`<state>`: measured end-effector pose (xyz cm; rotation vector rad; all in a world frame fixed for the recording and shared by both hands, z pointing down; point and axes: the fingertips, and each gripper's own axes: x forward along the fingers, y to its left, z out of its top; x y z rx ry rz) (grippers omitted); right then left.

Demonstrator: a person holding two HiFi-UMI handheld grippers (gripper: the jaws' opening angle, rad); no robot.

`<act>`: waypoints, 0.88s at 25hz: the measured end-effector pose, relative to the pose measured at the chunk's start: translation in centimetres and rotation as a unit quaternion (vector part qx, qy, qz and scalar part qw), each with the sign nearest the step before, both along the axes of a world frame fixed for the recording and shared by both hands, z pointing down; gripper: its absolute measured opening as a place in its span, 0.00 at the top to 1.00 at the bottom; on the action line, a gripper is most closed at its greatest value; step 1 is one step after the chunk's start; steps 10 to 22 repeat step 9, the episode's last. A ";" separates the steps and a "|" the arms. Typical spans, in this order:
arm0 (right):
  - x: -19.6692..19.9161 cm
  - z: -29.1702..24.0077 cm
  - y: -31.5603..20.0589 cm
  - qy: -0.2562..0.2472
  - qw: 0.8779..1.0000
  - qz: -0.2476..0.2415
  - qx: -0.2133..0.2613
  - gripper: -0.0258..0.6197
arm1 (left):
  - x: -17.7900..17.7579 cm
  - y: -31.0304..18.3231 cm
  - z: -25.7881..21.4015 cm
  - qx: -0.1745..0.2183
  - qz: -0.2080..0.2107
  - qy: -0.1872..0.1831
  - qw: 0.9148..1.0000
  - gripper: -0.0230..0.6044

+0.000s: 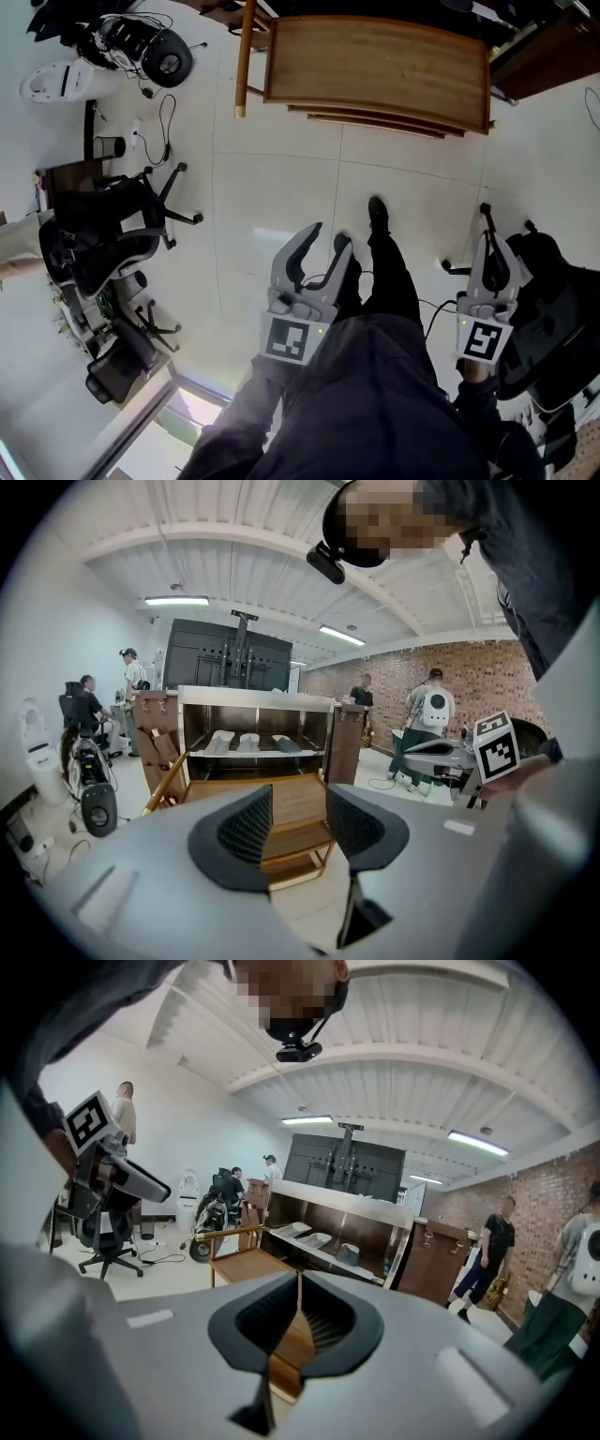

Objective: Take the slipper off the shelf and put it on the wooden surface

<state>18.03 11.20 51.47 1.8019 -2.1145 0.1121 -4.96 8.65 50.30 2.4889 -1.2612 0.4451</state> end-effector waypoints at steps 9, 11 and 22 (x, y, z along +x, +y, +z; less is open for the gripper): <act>-7.0 -1.9 4.2 -0.032 0.999 -0.026 0.002 0.95 | -1.1 6.4 -1.2 -0.001 0.016 0.027 1.000 0.65; -7.0 -1.9 4.2 -0.032 0.999 -0.026 0.002 0.95 | -1.1 6.4 -1.2 -0.001 0.016 0.027 1.000 0.65; -7.0 -1.9 4.2 -0.032 0.999 -0.026 0.002 0.95 | -1.1 6.4 -1.2 -0.001 0.016 0.027 1.000 0.65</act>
